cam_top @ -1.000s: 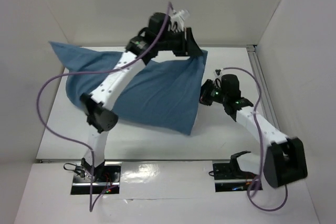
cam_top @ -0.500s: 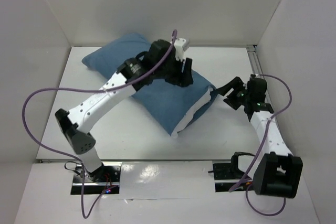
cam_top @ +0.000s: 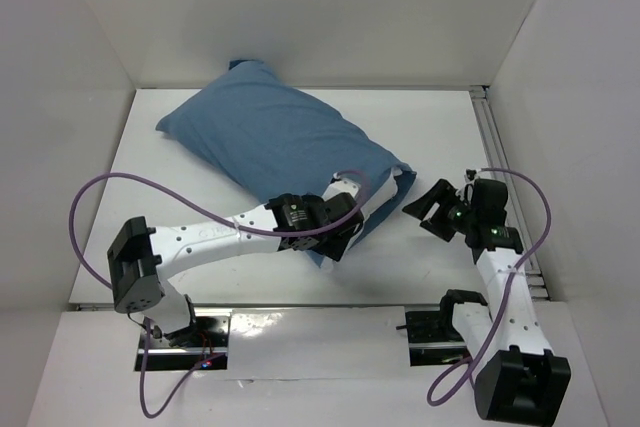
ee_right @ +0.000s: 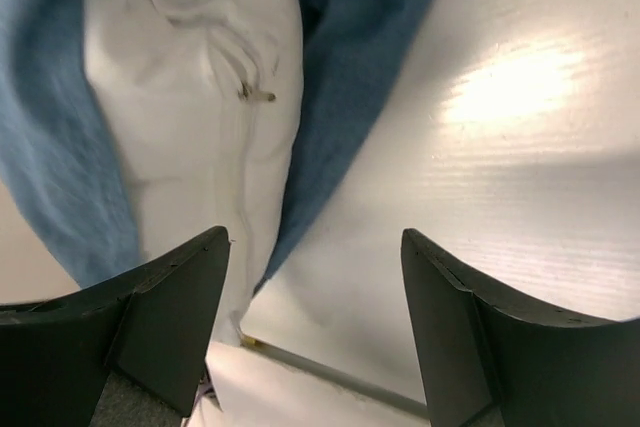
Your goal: Put the pillow into the pillowcase
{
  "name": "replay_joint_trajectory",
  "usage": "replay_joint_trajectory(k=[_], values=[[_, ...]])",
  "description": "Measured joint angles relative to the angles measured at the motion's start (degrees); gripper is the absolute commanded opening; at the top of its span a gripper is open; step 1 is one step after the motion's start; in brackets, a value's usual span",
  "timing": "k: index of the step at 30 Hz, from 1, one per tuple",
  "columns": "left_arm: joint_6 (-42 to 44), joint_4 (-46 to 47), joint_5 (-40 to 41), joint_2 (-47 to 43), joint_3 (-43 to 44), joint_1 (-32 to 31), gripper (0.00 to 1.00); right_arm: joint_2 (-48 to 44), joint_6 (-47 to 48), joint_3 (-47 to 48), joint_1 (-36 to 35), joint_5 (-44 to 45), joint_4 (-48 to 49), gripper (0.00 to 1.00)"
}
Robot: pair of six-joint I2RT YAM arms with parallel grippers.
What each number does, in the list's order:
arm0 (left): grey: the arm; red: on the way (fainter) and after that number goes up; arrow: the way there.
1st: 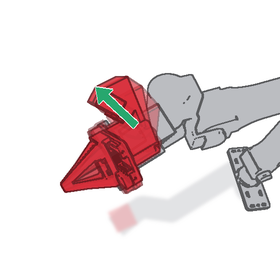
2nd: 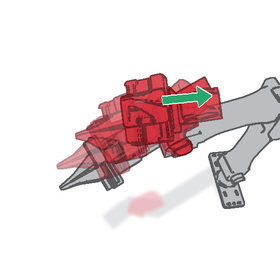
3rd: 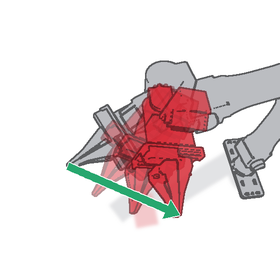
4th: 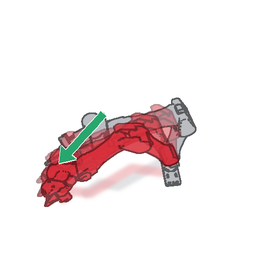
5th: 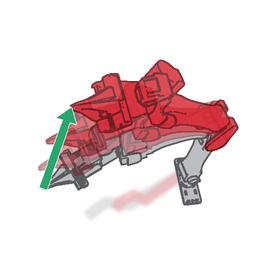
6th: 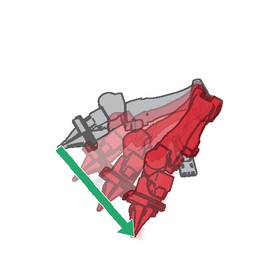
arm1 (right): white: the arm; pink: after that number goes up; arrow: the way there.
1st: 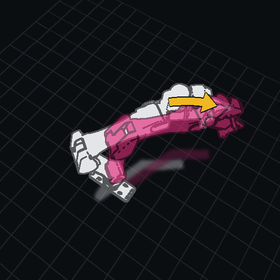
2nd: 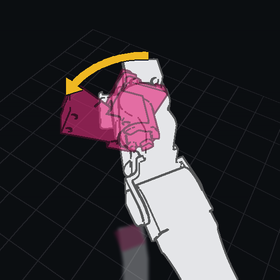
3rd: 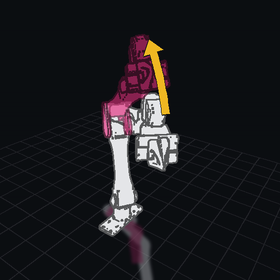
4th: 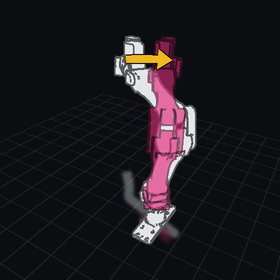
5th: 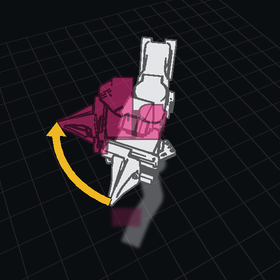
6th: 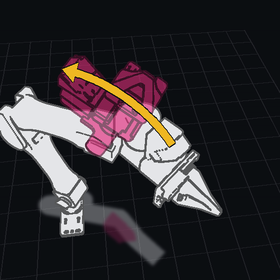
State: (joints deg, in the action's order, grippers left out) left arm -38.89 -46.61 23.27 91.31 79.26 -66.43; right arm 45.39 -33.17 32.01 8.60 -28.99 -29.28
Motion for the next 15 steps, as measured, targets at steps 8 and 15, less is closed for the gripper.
replay_joint_trajectory(k=[8, 15], values=[[-3.26, 1.05, 4.57, -0.98, -1.01, 0.28, 0.34, 1.01, 1.27, -0.50, -0.33, -3.30, -0.48, 0.76], [-4.55, -0.07, 5.46, -1.20, -0.39, 0.28, 0.00, -1.22, -8.00, -11.26, -8.81, -7.63, 15.23, 0.65]])
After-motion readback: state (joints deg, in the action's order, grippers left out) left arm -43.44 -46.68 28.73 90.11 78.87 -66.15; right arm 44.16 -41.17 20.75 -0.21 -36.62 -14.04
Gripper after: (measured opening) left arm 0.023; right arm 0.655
